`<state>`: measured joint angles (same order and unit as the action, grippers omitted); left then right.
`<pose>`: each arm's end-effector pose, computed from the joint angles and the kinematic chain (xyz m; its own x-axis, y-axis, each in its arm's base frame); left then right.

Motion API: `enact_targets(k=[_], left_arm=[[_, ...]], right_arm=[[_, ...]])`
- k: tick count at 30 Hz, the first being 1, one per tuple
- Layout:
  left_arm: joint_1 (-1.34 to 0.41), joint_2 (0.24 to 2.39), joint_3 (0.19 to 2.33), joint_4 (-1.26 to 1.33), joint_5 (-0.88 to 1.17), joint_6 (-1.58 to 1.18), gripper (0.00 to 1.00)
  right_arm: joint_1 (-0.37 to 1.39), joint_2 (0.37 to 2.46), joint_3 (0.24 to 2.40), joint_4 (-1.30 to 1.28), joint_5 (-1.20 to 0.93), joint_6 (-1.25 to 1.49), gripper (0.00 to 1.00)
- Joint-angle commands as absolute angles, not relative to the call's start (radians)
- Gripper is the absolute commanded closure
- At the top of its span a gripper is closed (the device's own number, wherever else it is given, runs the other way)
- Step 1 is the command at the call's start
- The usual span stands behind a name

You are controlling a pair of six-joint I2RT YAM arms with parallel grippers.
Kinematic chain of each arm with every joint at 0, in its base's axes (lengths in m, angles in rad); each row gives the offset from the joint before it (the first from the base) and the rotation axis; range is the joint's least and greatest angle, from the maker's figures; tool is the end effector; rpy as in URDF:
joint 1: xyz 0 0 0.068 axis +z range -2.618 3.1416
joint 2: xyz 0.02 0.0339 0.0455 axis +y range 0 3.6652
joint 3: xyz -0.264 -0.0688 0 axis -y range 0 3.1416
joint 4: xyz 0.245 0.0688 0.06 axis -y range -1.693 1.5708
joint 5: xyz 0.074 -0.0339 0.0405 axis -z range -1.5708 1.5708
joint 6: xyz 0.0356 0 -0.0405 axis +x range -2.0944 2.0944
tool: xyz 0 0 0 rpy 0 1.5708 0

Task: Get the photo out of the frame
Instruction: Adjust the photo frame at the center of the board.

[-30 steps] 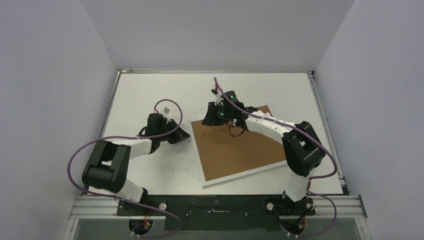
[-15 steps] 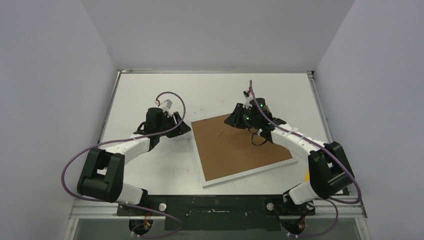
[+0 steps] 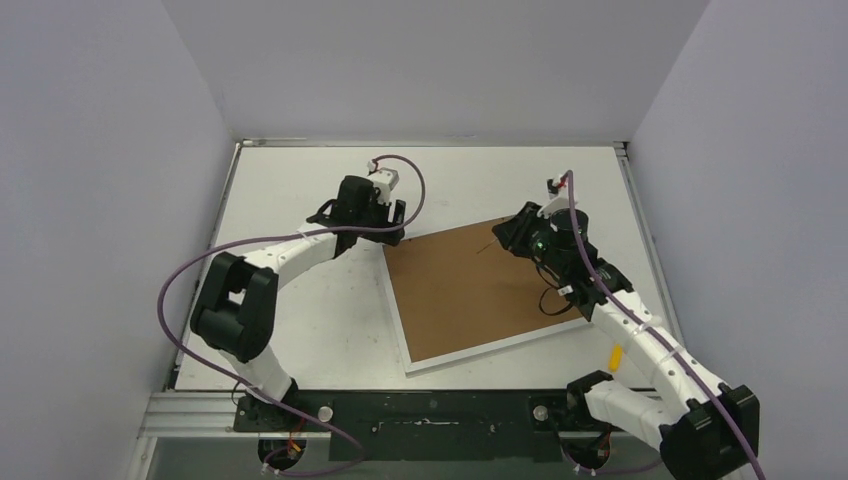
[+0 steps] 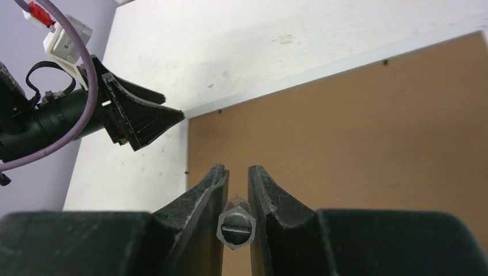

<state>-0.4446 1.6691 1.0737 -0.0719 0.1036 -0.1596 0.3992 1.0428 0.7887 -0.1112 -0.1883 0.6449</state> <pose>0.3309 -0.1617 0.2208 -0.6312 0.1256 -0.7653 0.4060 0.8943 -0.1880 0.2195 0.0998 0.2991 -0.5894 0.3923 -0.7062 -0.2360 0.7525 0.6149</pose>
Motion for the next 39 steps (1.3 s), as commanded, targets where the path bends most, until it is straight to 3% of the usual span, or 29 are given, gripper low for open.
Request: enact_targets(k=[1,5,8,27,32,39], left_arm=[[-0.456,1.733,1.182,-0.2,0.061,-0.017,0.21],[-0.474,1.759,1.232,-0.212,0.103,0.031,0.11],[-0.49,1.791,1.269,-0.223,0.147,0.068,0.09],[-0.532,2.151,1.68,-0.373,0.335,0.149,0.29],[-0.532,2.203,1.73,-0.405,0.348,0.157,0.46],[-0.533,2.236,1.754,-0.429,0.32,0.161,0.56]], right_arm=[[0.389,0.948,0.765,-0.245,-0.008,0.643,0.95],[0.387,0.887,0.756,-0.344,0.139,0.667,0.95],[0.385,0.857,0.757,-0.403,0.2,0.69,0.95],[0.385,0.775,0.733,-0.468,0.256,0.713,0.95],[0.384,0.77,0.736,-0.467,0.276,0.706,0.95],[0.384,0.78,0.736,-0.461,0.28,0.701,0.95]])
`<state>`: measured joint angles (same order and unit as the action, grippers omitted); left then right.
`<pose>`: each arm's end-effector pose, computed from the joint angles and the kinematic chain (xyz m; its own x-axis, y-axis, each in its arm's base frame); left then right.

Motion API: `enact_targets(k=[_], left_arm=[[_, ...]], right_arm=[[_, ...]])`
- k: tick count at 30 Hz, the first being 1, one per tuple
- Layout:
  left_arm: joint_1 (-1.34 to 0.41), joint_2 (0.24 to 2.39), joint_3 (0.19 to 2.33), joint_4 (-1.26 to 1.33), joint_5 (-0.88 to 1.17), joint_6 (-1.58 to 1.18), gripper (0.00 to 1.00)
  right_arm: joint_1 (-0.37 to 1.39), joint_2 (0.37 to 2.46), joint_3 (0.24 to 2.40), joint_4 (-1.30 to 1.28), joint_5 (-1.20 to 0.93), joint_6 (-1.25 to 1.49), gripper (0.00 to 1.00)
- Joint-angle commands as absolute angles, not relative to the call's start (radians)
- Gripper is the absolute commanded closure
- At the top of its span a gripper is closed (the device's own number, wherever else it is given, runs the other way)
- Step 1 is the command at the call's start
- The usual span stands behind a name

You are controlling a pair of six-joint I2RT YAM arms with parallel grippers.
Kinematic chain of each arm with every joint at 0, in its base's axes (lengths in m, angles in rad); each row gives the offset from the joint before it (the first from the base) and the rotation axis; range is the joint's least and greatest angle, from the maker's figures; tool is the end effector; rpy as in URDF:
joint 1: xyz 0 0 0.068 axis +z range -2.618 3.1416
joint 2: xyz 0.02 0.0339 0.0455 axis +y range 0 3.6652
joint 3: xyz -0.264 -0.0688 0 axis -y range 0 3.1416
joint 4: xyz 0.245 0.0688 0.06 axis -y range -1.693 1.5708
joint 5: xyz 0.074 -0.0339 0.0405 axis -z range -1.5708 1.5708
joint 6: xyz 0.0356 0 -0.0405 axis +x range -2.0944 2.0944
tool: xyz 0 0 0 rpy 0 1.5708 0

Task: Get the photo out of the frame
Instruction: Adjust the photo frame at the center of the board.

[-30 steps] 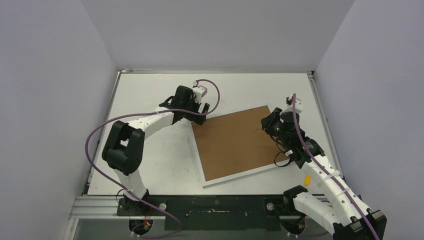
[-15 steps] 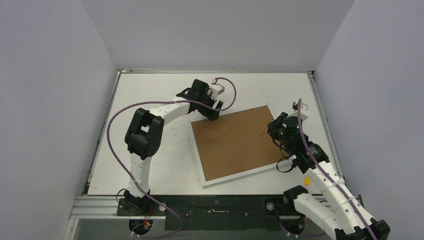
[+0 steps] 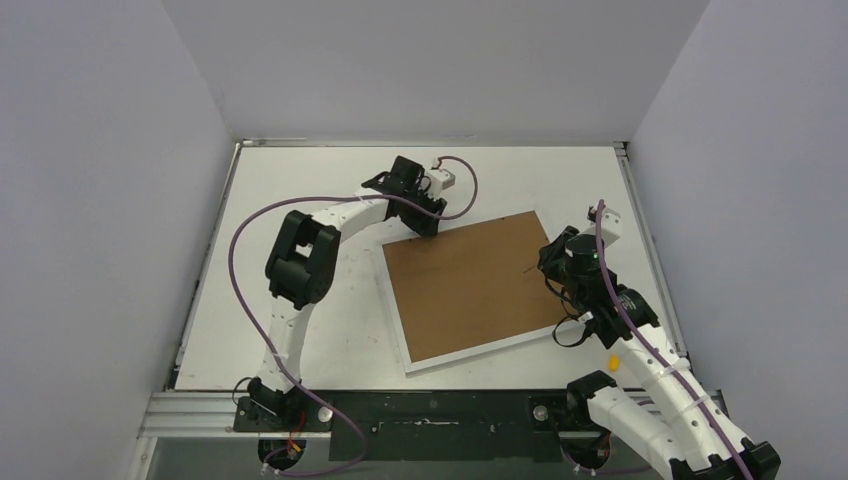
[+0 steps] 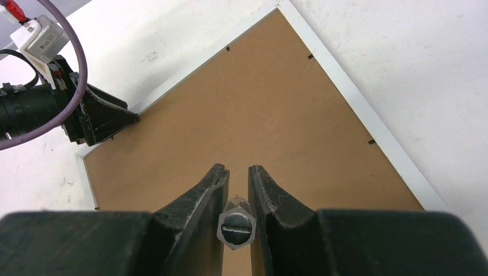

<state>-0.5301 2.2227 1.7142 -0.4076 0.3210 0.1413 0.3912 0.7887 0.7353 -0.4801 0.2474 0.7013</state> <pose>0.4162 -0.2569 0.1710 -0.5866 0.4987 -0.6381 0.7355 0.6579 -0.1620 0.1653 0.0588 0.2924 -0.4719 0.4820 -0.7382 0.1698 0.8713 0.4604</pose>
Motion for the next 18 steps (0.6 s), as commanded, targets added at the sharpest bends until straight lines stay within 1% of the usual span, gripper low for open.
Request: enact_targets(k=[1,6,10,15,16,18], left_arm=[[-0.533,2.237,1.746,-0.432,0.309,0.164,0.57],[-0.533,2.204,1.664,-0.429,0.214,0.152,0.7],[-0.507,2.134,1.567,-0.393,0.147,0.062,0.81],[-0.423,2.0,1.379,-0.295,0.13,-0.139,0.85],[-0.394,1.971,1.317,-0.272,0.144,-0.184,0.85],[-0.351,1.909,1.223,-0.219,0.162,-0.28,0.88]], right_arm=[[0.384,0.78,0.733,-0.461,0.281,0.702,0.95],[0.385,0.77,0.721,-0.469,0.283,0.706,0.95],[0.386,0.755,0.706,-0.463,0.29,0.711,0.95],[0.384,0.795,0.688,-0.413,0.235,0.706,0.95],[0.384,0.81,0.685,-0.394,0.195,0.7,0.95],[0.384,0.845,0.679,-0.351,0.13,0.693,0.95]])
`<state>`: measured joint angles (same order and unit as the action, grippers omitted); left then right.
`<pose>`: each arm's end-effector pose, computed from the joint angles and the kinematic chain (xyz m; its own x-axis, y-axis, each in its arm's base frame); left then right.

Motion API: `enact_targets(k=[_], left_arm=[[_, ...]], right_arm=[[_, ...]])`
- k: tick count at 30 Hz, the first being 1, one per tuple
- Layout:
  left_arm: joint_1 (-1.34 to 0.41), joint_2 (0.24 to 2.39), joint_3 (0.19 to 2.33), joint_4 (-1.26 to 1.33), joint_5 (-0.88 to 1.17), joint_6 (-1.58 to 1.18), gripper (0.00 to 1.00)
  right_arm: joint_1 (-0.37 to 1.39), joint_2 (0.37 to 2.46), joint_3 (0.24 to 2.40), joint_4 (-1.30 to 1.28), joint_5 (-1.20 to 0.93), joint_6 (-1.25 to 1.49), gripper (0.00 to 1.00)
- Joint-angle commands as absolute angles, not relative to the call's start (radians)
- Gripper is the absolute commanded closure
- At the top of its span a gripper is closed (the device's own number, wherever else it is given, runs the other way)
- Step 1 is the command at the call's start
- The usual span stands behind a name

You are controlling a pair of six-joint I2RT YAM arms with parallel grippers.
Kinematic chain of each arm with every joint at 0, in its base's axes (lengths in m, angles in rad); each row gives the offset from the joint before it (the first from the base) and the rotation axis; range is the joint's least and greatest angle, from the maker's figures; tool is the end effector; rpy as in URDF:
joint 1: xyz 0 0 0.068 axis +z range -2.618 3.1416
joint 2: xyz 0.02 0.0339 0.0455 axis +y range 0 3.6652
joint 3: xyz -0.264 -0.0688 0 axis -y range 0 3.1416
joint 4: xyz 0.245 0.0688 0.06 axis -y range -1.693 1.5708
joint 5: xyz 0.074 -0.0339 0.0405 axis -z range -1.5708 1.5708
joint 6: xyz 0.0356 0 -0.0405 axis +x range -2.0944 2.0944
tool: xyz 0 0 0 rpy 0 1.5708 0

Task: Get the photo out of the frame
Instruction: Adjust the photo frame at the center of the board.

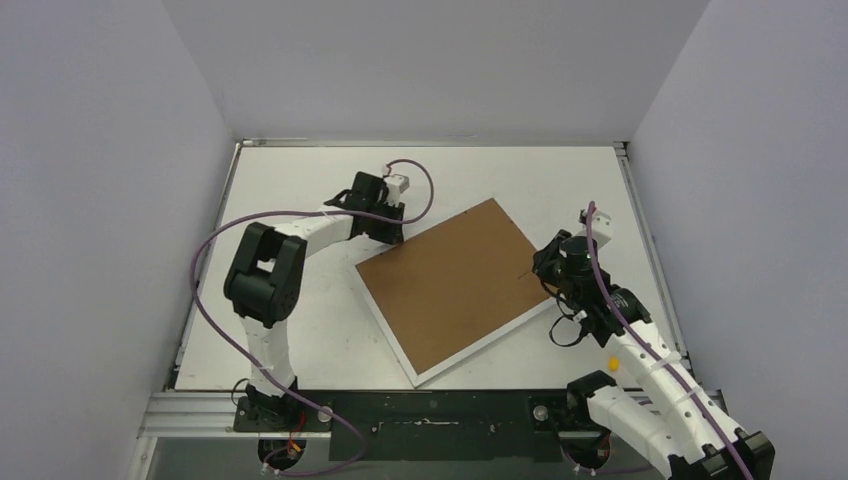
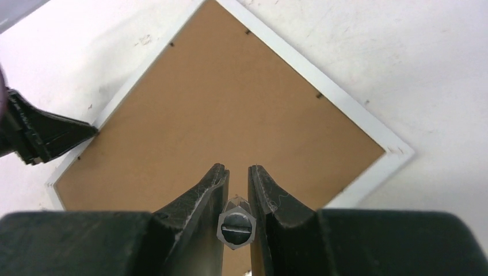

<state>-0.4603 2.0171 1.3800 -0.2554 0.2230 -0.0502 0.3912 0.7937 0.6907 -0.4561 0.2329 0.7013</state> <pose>0.3860 -0.2002 0.1695 -0.7247 0.3047 -0.6180 0.5218 0.8284 -0.2035 0.1666 0.0598 0.2786 -0.4973 0.4740 -0.7267 0.1711 0.8747 0.4534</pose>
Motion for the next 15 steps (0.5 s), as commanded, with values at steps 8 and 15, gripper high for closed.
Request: enact_targets(k=[8,15], left_arm=[[-0.296,1.721,0.931,-0.043,0.127,-0.617,0.93],[-0.308,1.615,0.847,0.103,0.173,-0.621,0.74]], right_arm=[[0.387,1.022,0.664,-0.112,-0.263,0.662,0.95],[0.383,1.001,0.733,-0.297,-0.028,0.655,0.95]])
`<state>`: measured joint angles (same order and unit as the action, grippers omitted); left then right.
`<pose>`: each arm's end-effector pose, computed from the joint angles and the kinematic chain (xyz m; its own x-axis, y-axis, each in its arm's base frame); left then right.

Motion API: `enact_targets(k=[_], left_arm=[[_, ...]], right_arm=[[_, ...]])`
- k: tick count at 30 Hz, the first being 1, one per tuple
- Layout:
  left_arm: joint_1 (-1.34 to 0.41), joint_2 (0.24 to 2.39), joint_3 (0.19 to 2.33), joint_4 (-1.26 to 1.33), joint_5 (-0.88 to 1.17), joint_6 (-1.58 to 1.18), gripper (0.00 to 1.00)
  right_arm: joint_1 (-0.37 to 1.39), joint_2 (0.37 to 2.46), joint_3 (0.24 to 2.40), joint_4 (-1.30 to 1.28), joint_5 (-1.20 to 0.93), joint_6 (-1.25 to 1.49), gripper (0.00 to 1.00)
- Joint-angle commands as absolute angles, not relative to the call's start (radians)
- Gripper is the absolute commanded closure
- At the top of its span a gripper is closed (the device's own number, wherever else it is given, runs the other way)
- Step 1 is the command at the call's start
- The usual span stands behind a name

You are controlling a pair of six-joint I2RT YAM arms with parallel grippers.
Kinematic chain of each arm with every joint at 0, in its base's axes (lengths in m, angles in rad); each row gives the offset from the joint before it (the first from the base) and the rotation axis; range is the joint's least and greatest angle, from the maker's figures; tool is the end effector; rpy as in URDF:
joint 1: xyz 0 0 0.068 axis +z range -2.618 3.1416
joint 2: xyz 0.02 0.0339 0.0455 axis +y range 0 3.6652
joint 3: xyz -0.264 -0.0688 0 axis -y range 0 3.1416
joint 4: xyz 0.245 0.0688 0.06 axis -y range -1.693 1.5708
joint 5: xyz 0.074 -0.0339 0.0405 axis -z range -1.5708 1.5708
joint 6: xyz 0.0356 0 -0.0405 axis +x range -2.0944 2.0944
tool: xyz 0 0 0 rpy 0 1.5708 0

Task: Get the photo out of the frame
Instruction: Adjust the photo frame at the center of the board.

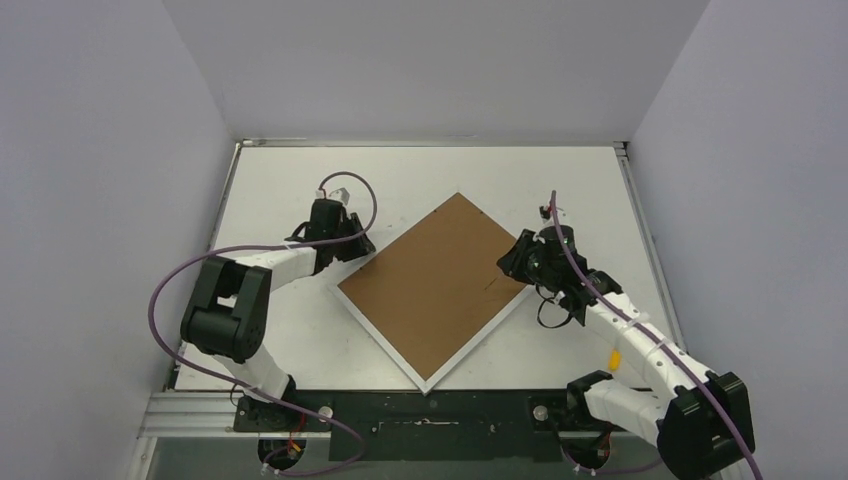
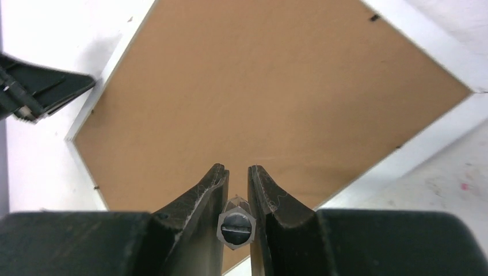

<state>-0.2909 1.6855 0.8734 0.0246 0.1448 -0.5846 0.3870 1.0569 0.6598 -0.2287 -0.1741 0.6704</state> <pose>0.3237 -0.1023 0.1618 -0.7765 -0.3375 -0.5320 -0.0566 0.8783 -0.4747 0.2086 0.0917 0.2401 -0.7368 0.3605 -0.5720 -0.0561 0.8105 0.5831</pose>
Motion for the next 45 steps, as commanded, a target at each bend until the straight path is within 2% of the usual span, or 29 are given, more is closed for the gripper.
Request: enact_targets(k=[1,4,7,14,19,25,35,37,41,45], left_arm=[[-0.309,1.605,0.85,0.11,0.185,-0.606,0.71],[-0.308,1.593,0.877,0.1,0.208,-0.582,0.64],[-0.307,1.591,0.897,0.09,0.214,-0.568,0.63],[-0.297,1.524,0.849,0.106,0.18,-0.595,0.63],[-0.267,1.383,0.743,0.086,0.066,-0.626,0.61],[-0.16,1.213,0.591,0.071,0.05,-0.696,0.6],[-0.024,1.203,0.474,0.096,0.069,-0.771,0.57],[-0.009,1.211,0.493,0.029,0.027,-0.783,0.59],[0.021,1.199,0.499,-0.091,-0.12,-0.835,0.67],[0.028,1.183,0.474,-0.111,-0.178,-0.885,0.72]], right_arm=[[0.382,0.983,0.747,-0.34,0.046,0.657,0.95],[0.382,0.933,0.777,-0.472,0.267,0.69,0.95],[0.379,0.914,0.794,-0.623,0.461,0.798,0.95],[0.368,0.978,0.773,-0.715,0.587,0.897,0.95],[0.352,1.045,0.761,-0.641,0.542,0.876,0.95],[0.342,1.148,0.771,-0.517,0.447,0.869,0.95],[0.33,1.437,0.935,-0.259,0.246,0.844,0.95],[0.33,1.502,0.987,-0.189,0.184,0.814,0.95],[0.321,1.619,1.146,-0.262,0.193,0.793,0.95],[0.314,1.588,1.141,-0.253,0.212,0.777,0.95]])
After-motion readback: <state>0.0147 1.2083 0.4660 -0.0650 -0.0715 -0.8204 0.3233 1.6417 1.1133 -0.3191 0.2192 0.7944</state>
